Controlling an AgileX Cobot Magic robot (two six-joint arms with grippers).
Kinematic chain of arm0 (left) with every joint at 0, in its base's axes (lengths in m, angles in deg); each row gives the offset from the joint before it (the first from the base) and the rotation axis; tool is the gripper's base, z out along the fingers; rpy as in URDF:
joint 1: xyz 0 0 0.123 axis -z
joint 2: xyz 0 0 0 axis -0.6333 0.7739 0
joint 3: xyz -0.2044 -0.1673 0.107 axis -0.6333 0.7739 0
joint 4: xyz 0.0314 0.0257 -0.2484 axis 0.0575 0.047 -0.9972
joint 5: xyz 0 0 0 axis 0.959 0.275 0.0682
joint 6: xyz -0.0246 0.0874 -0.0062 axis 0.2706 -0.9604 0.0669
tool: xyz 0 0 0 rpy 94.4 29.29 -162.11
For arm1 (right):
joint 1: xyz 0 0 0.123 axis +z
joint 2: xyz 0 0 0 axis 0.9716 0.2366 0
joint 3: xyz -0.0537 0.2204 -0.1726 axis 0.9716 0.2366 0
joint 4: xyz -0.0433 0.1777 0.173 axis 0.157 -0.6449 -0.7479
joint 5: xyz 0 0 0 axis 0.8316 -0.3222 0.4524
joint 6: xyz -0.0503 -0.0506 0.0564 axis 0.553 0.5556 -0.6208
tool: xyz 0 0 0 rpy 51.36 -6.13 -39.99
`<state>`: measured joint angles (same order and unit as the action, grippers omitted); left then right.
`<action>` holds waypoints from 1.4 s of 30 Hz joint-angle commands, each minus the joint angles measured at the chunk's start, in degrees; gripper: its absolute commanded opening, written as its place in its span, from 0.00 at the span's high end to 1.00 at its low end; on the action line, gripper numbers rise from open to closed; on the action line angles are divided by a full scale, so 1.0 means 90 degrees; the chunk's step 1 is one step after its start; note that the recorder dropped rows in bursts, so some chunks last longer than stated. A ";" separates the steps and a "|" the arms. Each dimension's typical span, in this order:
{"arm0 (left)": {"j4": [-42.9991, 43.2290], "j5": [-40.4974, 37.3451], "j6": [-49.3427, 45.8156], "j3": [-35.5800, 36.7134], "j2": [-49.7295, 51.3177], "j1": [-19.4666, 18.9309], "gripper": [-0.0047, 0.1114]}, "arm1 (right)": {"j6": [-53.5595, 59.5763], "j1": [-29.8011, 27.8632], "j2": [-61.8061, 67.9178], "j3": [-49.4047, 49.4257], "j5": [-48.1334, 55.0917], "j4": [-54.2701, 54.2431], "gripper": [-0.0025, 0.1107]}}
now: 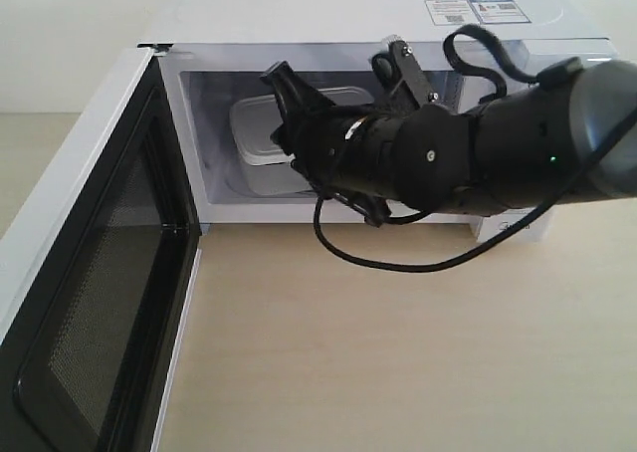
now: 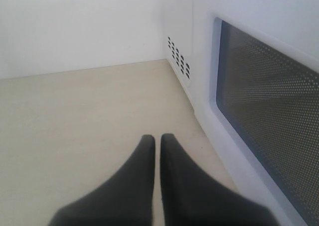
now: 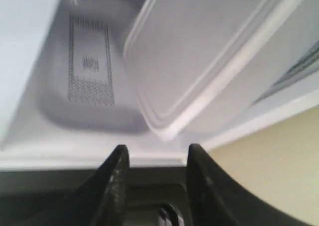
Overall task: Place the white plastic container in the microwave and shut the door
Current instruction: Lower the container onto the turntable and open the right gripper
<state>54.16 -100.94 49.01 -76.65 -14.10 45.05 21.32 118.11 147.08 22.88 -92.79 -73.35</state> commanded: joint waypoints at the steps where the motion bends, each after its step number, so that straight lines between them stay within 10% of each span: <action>1: -0.0028 -0.0028 0.0066 0.0021 -0.0019 0.0003 0.92 | 0.1947 -0.0008 -0.0216 -0.0004 0.1016 0.0107 0.80; 4: -0.0028 -0.0028 0.0066 0.0021 -0.0019 0.0003 0.92 | 0.3619 -0.0008 -0.0216 -0.0004 0.1144 0.0117 0.98; 10: -0.0028 -0.0028 0.0066 0.0021 -0.0019 0.0003 0.92 | 0.5686 -0.0008 0.0177 -0.0004 0.0308 0.0117 0.98; 26: -0.0028 -0.0028 0.0066 0.0021 -0.0019 0.0003 0.92 | 0.6133 -0.0008 0.1507 -0.0147 -0.2151 0.0075 0.98; 42: -0.0028 -0.0028 0.0066 0.0021 -0.0019 0.0003 0.92 | 0.6170 -0.0396 0.1836 -0.0825 -0.1902 -0.0088 0.98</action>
<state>54.16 -100.94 49.01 -76.65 -14.10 45.05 76.51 115.08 163.76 15.85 -110.05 -74.05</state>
